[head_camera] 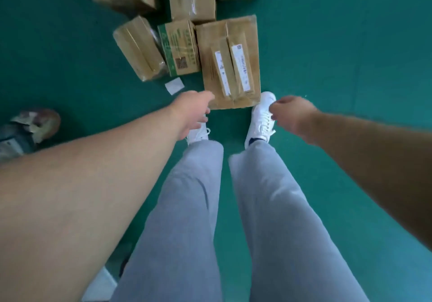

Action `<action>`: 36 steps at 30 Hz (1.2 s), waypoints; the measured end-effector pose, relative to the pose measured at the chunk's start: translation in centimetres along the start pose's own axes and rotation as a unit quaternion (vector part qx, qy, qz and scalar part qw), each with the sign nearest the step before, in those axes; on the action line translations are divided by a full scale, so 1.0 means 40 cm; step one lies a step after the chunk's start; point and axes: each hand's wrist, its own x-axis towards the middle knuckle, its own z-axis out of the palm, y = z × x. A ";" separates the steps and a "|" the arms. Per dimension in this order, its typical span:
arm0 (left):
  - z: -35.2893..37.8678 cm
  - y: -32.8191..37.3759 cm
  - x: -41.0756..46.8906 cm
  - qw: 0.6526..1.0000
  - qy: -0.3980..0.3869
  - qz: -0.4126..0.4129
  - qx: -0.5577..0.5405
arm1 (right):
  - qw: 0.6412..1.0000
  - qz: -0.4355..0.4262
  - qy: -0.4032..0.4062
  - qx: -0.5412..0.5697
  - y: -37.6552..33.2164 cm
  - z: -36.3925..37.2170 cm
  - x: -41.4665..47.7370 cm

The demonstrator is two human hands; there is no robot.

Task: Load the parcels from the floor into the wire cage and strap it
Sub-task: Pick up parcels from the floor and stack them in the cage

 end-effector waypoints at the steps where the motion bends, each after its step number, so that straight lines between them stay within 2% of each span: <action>1: 0.016 0.018 0.047 1.000 -0.007 -0.006 -0.019 | 1.000 0.008 0.008 -0.003 -0.007 -0.002 0.066; 4: 0.063 0.057 0.211 0.999 -0.003 -0.003 -0.045 | 1.000 0.025 0.014 0.003 -0.025 0.010 0.242; 7: 0.096 0.063 0.323 0.995 -0.004 -0.003 -0.099 | 0.999 0.021 -0.019 0.045 -0.034 0.052 0.339; 10: 0.134 0.049 0.364 0.989 -0.042 -0.006 -0.141 | 0.995 0.000 -0.040 0.087 -0.035 0.102 0.387; 13: 0.150 0.024 0.348 0.985 -0.018 -0.010 -0.173 | 0.987 0.008 -0.018 0.161 -0.029 0.114 0.361; 21: 0.068 0.032 -0.108 0.954 -0.053 0.020 -0.295 | 0.949 0.000 -0.111 0.294 -0.067 -0.020 -0.037; 24: 0.032 0.039 -0.322 0.930 -0.034 0.051 -0.364 | 0.949 -0.031 -0.137 0.281 -0.132 -0.097 -0.217; 30: -0.056 -0.033 -0.726 0.852 0.005 0.140 -0.504 | 0.955 -0.117 -0.174 0.208 -0.280 -0.149 -0.606; 34: -0.083 -0.143 -0.905 0.794 -0.011 0.175 -0.583 | 0.951 -0.160 -0.210 0.162 -0.342 -0.069 -0.818; 36: -0.107 -0.205 -0.970 0.770 0.015 0.191 -0.609 | 0.948 -0.177 -0.223 0.140 -0.365 0.000 -0.907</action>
